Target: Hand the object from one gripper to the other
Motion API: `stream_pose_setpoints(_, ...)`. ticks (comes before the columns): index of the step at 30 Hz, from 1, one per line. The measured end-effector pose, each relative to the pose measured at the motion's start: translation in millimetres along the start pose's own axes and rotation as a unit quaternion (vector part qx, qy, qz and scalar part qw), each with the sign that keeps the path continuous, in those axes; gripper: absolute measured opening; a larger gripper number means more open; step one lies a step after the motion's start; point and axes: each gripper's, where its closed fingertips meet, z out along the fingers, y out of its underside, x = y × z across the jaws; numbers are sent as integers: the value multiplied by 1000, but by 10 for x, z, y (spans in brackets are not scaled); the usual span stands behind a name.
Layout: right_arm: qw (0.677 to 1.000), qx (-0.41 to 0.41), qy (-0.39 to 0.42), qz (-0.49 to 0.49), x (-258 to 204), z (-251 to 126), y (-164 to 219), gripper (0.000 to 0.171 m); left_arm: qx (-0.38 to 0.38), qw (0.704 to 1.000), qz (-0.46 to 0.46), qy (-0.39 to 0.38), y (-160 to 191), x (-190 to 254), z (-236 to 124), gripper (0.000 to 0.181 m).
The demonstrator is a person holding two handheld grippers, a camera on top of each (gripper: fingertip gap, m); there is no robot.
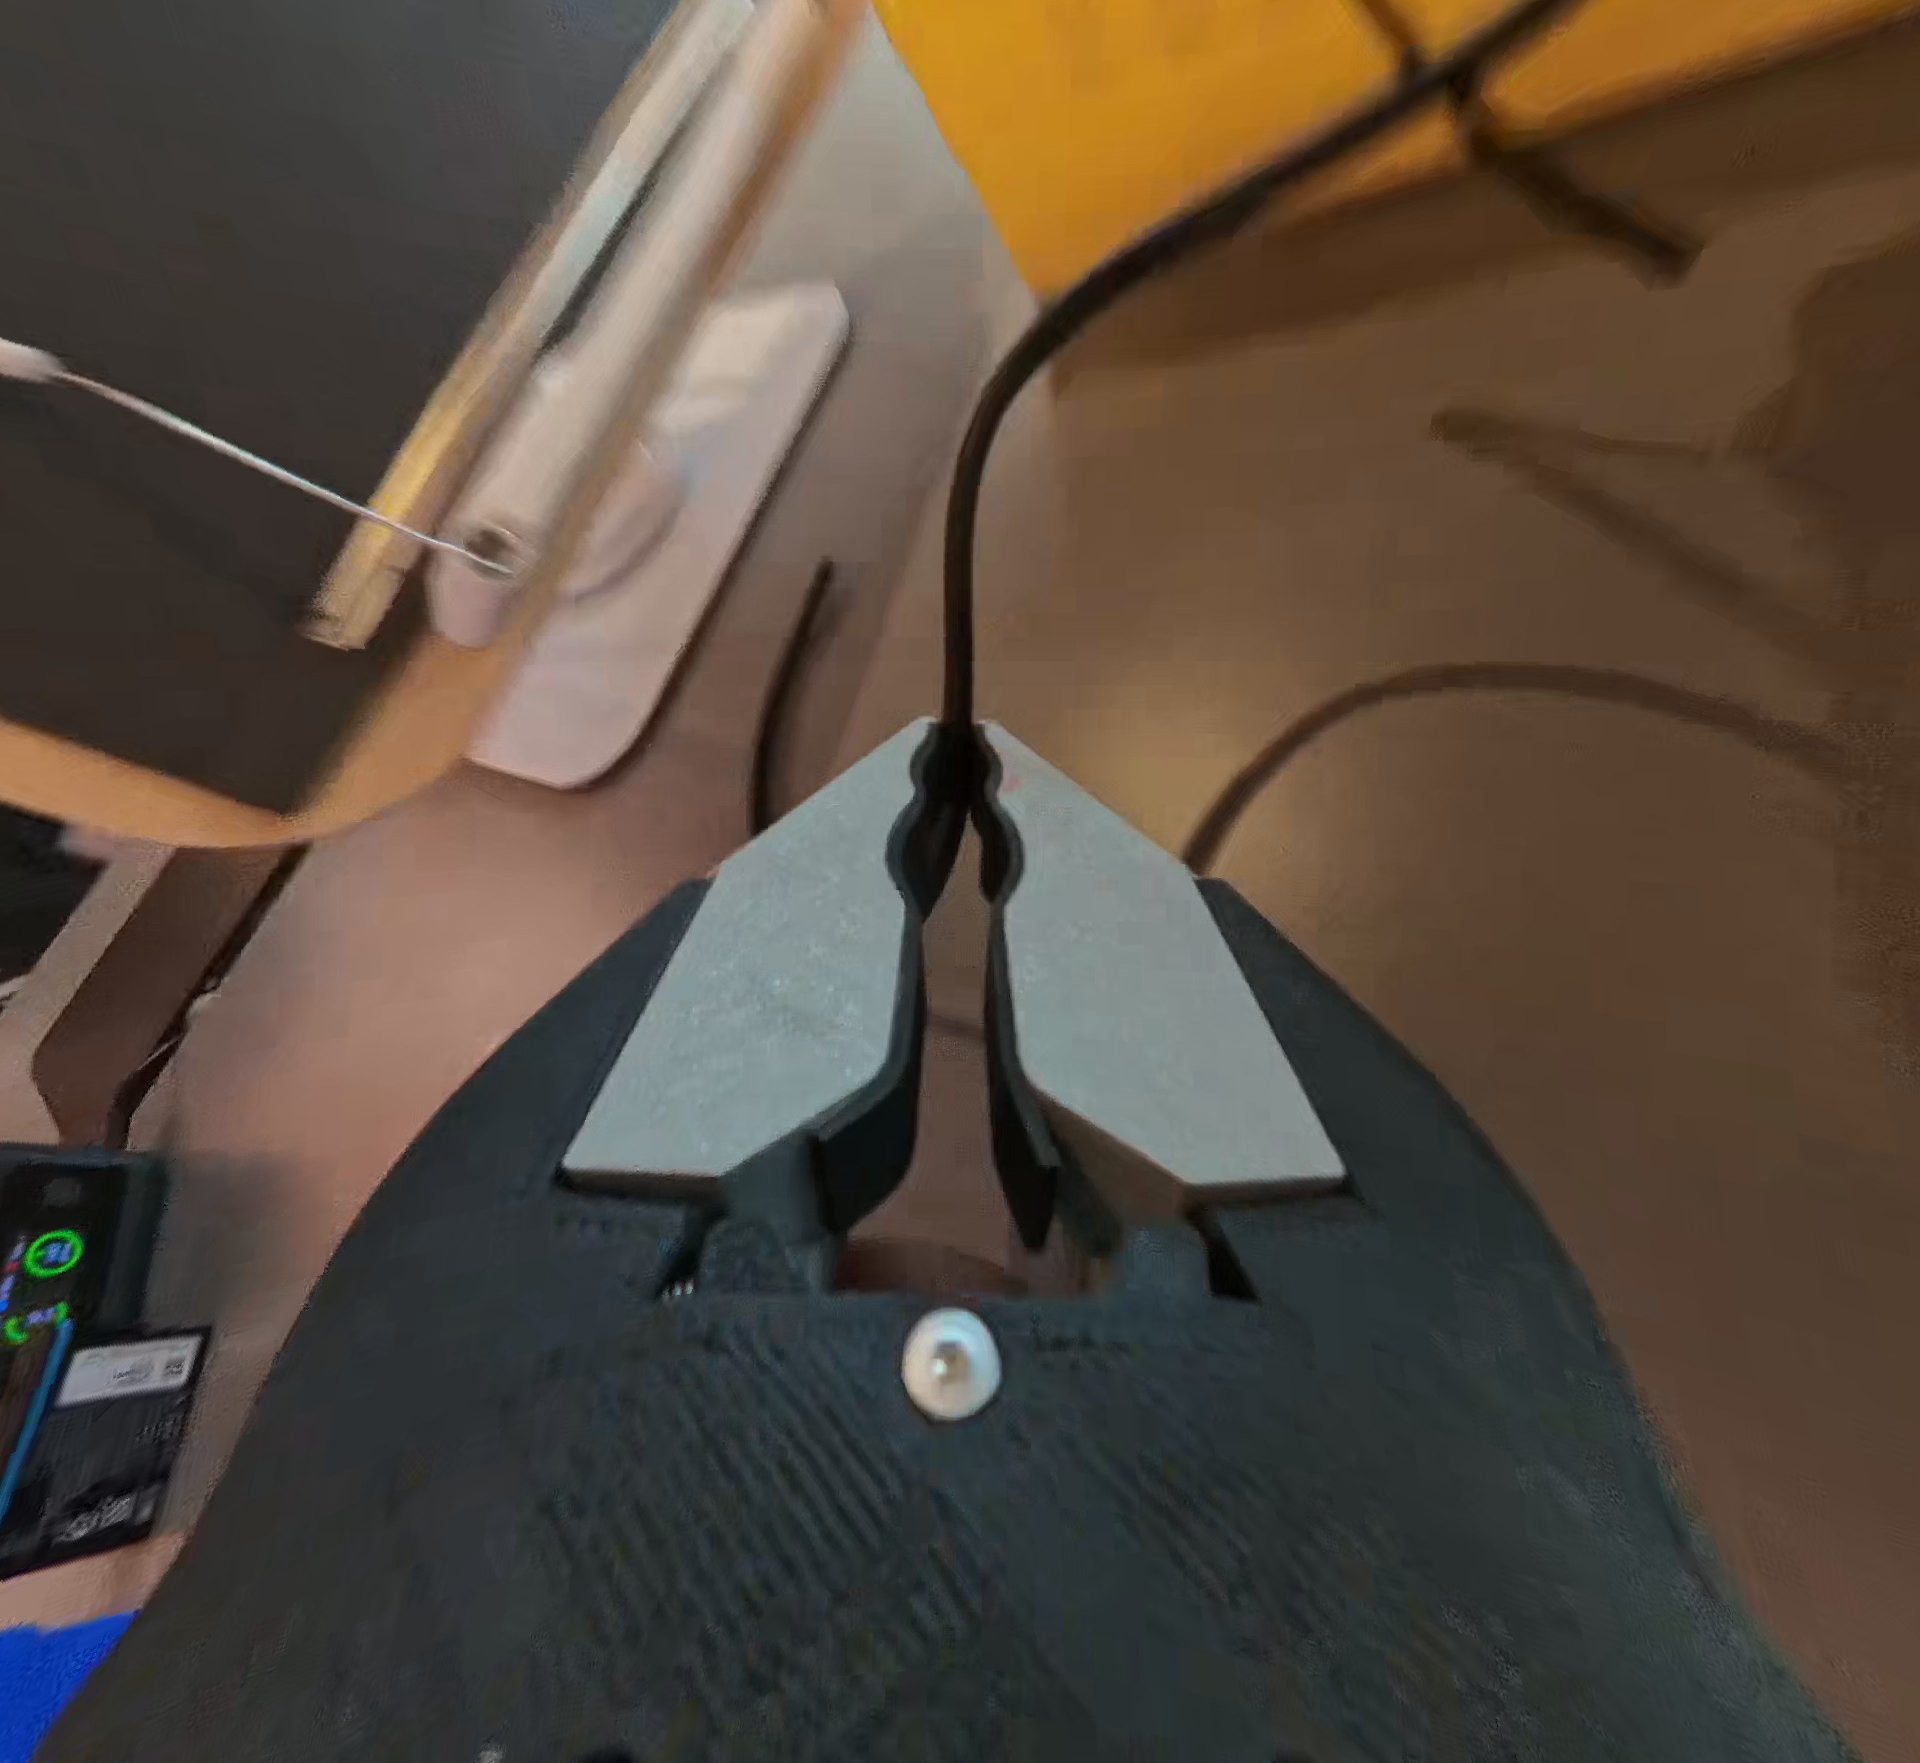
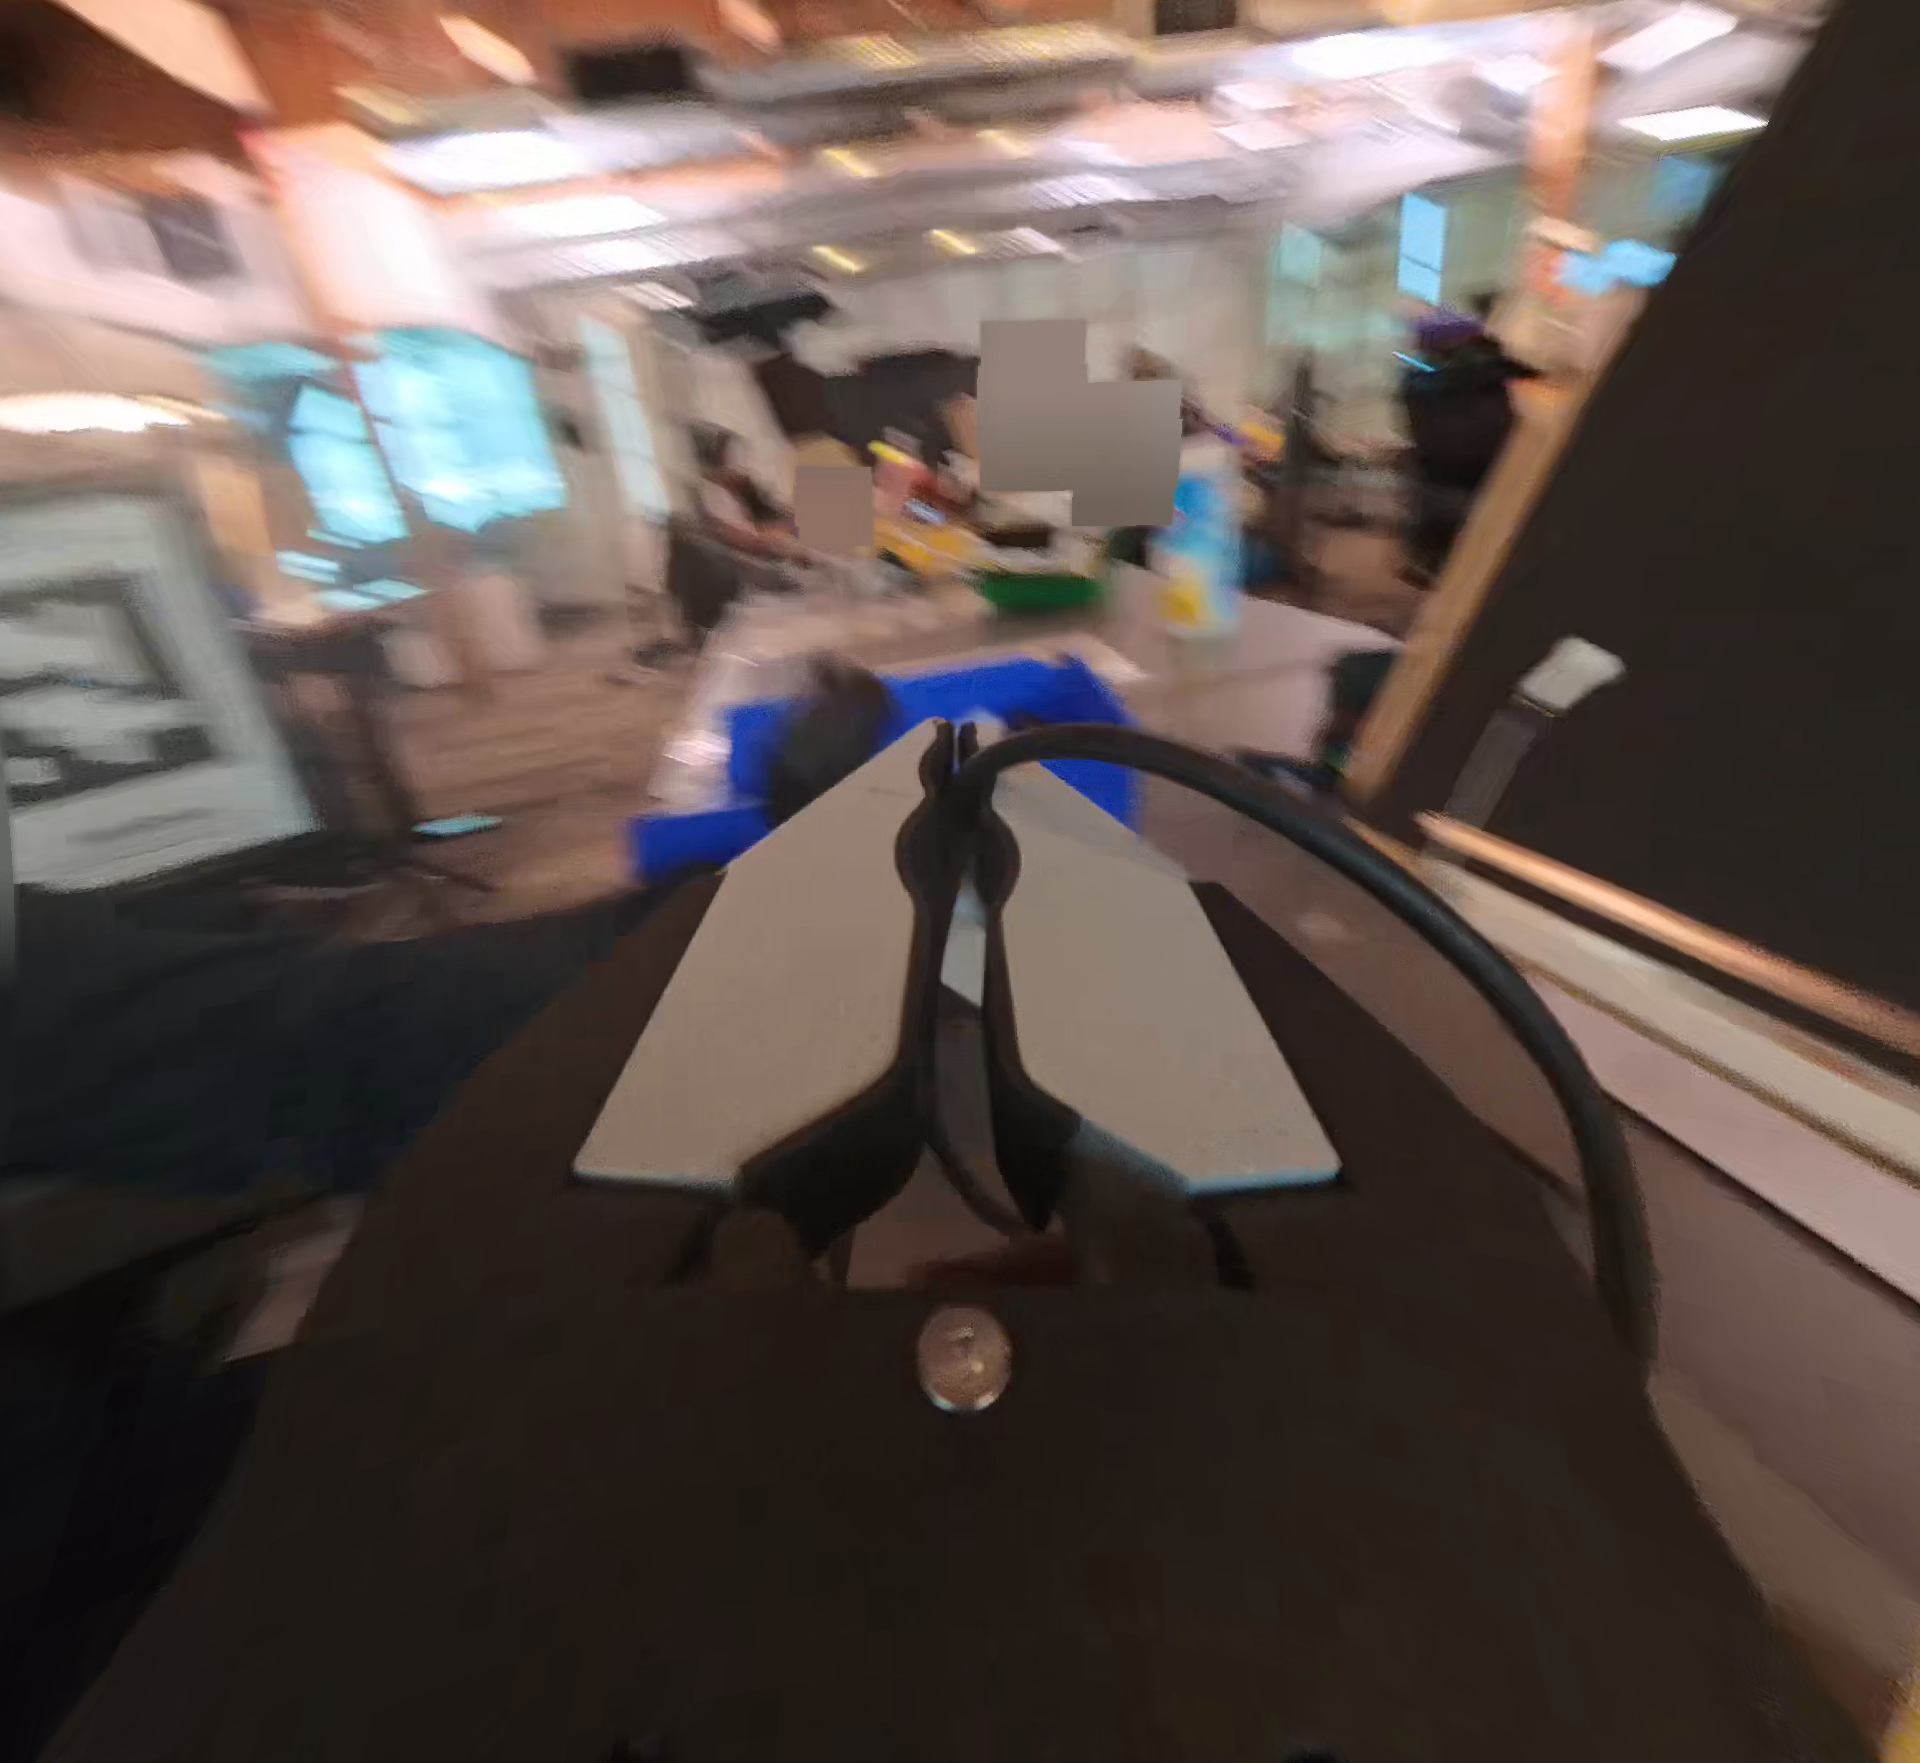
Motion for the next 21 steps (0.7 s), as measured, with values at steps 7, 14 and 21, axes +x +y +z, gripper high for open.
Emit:
stream_pose_setpoints(7, 975, -194, 77, -78, 273, 174, 754, 44, 247, 950, -159, 102, -788, -79, -620, 0)
stream_pose_setpoints(14, 953, -248, 93, -149, 205, 487, 1165, 72, 287, 925, -188, 165, -996, 75, -730, 0)
stream_pose_setpoints(21, 948, -260, 109, -150, 283, 476, 1206, 9, 285, 925, -193, 163, -1035, 111, -694, 3)
